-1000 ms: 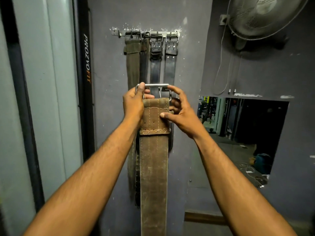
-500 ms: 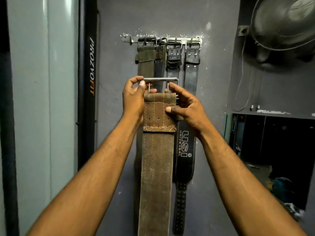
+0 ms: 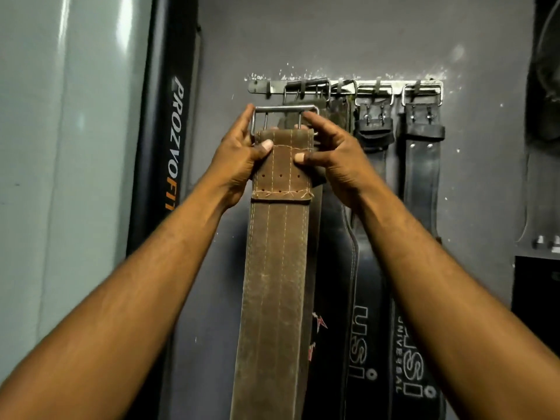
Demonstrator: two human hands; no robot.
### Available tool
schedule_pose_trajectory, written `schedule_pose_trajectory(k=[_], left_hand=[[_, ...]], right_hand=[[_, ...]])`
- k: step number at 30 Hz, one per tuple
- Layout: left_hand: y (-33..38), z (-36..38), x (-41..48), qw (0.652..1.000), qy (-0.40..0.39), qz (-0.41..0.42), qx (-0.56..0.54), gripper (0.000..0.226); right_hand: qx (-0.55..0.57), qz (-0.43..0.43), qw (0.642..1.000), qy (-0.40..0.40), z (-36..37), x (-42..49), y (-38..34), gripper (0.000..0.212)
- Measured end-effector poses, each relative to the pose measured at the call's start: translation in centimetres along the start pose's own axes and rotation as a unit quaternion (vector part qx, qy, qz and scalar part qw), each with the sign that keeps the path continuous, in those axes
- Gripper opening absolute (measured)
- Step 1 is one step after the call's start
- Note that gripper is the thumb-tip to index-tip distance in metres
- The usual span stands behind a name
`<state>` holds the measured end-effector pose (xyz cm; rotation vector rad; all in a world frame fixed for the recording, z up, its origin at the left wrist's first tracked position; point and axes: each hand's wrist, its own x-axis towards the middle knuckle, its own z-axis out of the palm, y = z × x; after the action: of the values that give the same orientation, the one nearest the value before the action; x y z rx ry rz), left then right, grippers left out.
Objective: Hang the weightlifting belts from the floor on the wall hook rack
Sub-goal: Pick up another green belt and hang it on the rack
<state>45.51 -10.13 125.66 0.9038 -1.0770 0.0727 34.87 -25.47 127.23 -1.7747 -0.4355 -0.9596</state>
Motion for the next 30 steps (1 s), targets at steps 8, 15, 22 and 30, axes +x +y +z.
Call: schedule_pose_trajectory(k=[8,15,22,30], left_hand=[[0.5,-1.9,11.7,0.995,0.046,0.058,0.073,0.060],[-0.1,-3.6,19.6,0.990,0.066,0.054,0.113,0.060],[-2.1,-5.1,22.8,0.972,0.041,0.032,0.230,0.043],[-2.6,-6.0,22.4,0.970,0.018,0.037,0.242,0.038]], right_hand=[[0.032,-0.007,0.999,0.024,1.3,12.8,1.3,0.067],[-0.067,-0.007,0.996,0.059,2.0,19.4,1.3,0.068],[-0.268,-0.026,0.958,0.097,2.2,21.5,1.1,0.077],[-0.443,-0.026,0.889,0.113,4.4,21.5,0.7,0.066]])
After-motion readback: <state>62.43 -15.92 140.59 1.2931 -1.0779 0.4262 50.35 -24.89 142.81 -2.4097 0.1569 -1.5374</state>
